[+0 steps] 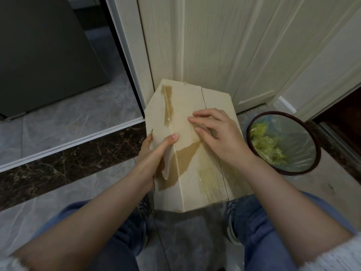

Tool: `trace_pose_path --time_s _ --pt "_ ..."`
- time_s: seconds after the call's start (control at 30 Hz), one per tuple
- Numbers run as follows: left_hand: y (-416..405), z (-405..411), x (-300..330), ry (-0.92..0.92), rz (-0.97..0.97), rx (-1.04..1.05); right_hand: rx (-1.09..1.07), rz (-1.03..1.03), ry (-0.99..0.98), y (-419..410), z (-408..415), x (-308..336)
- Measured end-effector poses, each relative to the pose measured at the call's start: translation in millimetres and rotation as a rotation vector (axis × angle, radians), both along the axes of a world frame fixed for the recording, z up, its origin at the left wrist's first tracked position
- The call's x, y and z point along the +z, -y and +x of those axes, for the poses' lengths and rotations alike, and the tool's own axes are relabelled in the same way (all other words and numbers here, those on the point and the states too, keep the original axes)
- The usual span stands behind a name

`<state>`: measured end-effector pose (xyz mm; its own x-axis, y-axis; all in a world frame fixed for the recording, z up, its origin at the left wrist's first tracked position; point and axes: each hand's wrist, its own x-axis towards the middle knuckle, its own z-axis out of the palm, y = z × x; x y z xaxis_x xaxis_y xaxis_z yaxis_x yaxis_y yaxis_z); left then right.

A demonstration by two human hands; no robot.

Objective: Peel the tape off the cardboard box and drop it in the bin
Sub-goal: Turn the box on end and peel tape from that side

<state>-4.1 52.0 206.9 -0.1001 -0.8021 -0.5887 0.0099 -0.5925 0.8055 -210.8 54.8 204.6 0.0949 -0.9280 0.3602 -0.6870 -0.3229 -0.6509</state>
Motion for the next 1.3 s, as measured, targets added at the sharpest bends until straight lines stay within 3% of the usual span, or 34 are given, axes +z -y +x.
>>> trace_pose_path --time_s 0.2,0.33,0.6,0.8,0.97,1.1,1.3 --pt "0 -2 2 -0.011 0.002 -0.004 -0.063 -0.040 0.023 -1 3 6" --pt "-1 0 2 -0.003 -0.006 -0.007 -0.122 0.089 0.047 -1 7 9" --pt "0 0 2 0.003 0.009 -0.017 -0.297 0.392 0.597 5 -1 12" --pt "0 -1 2 0.002 -0.007 -0.013 -0.320 0.354 0.442 5 -3 6" --pt "0 -2 2 -0.004 -0.001 -0.011 -0.365 0.132 0.190 2 -3 5" --pt "-1 -2 2 -0.017 0.000 0.006 -0.385 0.105 0.190 2 -5 6" --pt "-1 -1 3 -0.012 0.007 0.014 -0.336 -0.043 0.032 3 -9 1"
